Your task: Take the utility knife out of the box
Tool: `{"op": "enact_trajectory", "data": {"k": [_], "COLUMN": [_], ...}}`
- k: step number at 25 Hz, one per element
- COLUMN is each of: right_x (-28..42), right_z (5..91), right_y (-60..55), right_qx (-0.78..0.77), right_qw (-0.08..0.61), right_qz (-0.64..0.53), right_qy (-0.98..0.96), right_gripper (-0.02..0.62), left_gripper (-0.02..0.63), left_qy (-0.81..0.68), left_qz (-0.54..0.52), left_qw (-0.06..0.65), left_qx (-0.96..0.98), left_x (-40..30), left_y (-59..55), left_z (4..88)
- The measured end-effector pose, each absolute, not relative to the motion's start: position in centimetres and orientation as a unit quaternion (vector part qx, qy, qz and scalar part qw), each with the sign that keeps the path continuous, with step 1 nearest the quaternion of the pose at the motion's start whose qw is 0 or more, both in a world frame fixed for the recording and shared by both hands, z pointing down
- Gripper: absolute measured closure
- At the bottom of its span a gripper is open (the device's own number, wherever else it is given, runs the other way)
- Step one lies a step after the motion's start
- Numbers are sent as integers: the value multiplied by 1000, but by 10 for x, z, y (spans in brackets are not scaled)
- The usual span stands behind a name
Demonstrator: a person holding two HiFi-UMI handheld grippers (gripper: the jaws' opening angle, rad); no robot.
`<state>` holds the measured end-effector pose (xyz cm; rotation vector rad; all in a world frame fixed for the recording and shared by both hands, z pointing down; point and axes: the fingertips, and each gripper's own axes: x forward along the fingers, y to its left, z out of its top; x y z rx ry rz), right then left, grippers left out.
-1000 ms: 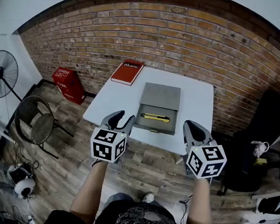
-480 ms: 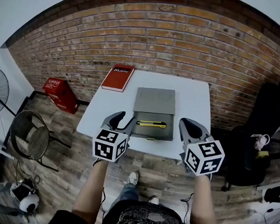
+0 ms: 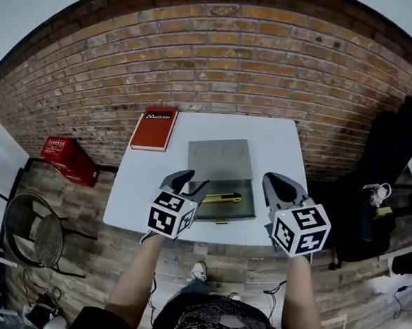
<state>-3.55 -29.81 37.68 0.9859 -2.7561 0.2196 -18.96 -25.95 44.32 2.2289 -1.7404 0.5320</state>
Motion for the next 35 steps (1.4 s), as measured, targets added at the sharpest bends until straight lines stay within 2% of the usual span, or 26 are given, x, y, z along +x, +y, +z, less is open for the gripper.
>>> {"op": "enact_trajectory", "data": {"k": [12,27,35], "right_x": [-56,-50,-39], "right_z": [390,409,420], "right_y": [-320,-330,-330], "right_qx": [374,430,453], "right_qw": [108,112,116], "right_qz": [87,103,115], "right_qy": [-917,-890,-877], "right_gripper": [575,574,575], "left_gripper": [403,400,393], "left_qy": [-519,-325,-267], "left_qz": [219,333,387], "left_qw": [124,149,155], "left_qx": [817,872,869], "left_x": [-190,-145,-132], "left_y": [-301,-301,-295], "left_z": [461,543,579]}}
